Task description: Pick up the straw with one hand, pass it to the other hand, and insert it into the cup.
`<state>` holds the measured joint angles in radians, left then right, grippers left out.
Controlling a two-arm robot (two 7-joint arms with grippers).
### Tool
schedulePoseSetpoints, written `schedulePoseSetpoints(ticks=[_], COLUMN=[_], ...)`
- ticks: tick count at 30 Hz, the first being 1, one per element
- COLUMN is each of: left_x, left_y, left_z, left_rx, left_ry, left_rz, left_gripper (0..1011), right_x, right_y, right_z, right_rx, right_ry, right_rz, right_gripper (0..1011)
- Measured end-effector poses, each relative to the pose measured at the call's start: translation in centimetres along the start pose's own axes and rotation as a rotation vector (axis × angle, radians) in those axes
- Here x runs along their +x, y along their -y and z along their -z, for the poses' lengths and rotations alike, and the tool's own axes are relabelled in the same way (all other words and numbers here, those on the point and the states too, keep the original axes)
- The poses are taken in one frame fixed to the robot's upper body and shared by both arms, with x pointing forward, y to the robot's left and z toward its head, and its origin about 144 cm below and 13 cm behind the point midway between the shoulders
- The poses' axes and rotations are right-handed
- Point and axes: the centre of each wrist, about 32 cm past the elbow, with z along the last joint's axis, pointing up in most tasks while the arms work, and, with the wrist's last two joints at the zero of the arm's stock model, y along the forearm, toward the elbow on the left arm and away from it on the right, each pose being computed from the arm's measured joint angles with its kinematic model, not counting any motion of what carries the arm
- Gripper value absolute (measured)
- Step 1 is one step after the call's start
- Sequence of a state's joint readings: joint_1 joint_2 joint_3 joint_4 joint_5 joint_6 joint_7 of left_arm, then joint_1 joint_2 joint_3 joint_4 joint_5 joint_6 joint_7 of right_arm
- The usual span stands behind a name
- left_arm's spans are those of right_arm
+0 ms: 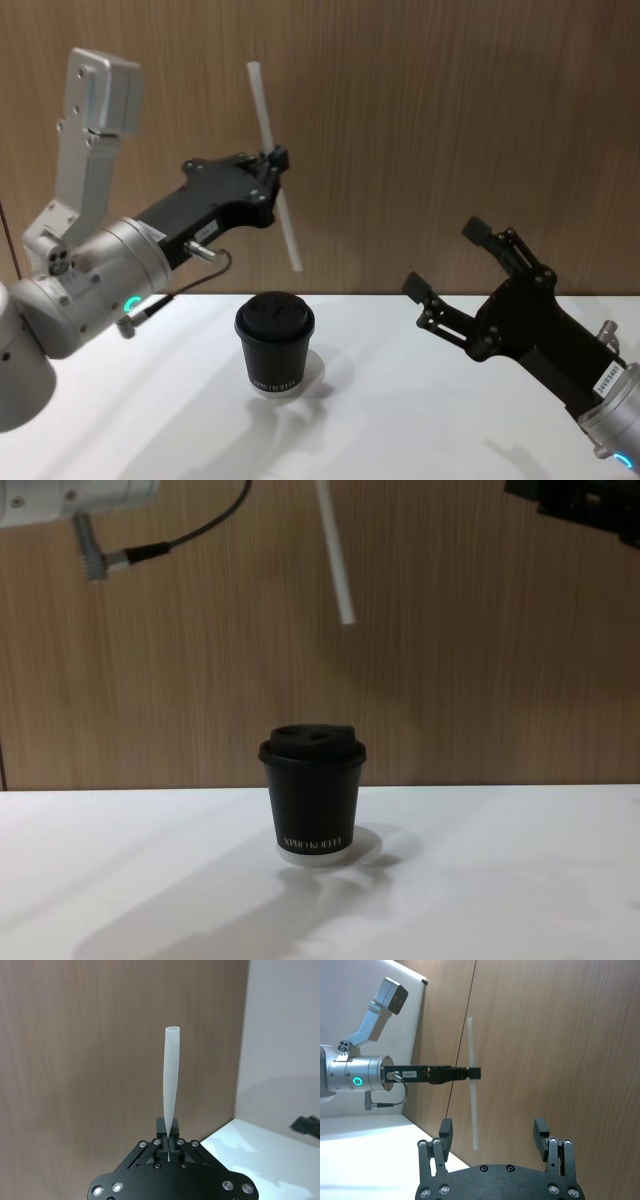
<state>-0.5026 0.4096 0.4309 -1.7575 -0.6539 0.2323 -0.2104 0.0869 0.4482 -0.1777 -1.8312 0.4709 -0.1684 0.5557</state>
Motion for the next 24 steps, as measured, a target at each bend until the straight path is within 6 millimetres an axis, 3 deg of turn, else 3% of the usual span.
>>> schedulePoseSetpoints(ticks=[24], left_x=[1.5], left_y=[-0.9], left_z=[-1.2], left_rx=[0.131], left_ry=[0.027], left_rz=[-0.146], left_gripper=[12], right_x=[0.0], right_y=[0.0], right_z=[0.0], right_rx=[0.0], right_ry=[0.0], right_rz=[0.0], right_gripper=[1001])
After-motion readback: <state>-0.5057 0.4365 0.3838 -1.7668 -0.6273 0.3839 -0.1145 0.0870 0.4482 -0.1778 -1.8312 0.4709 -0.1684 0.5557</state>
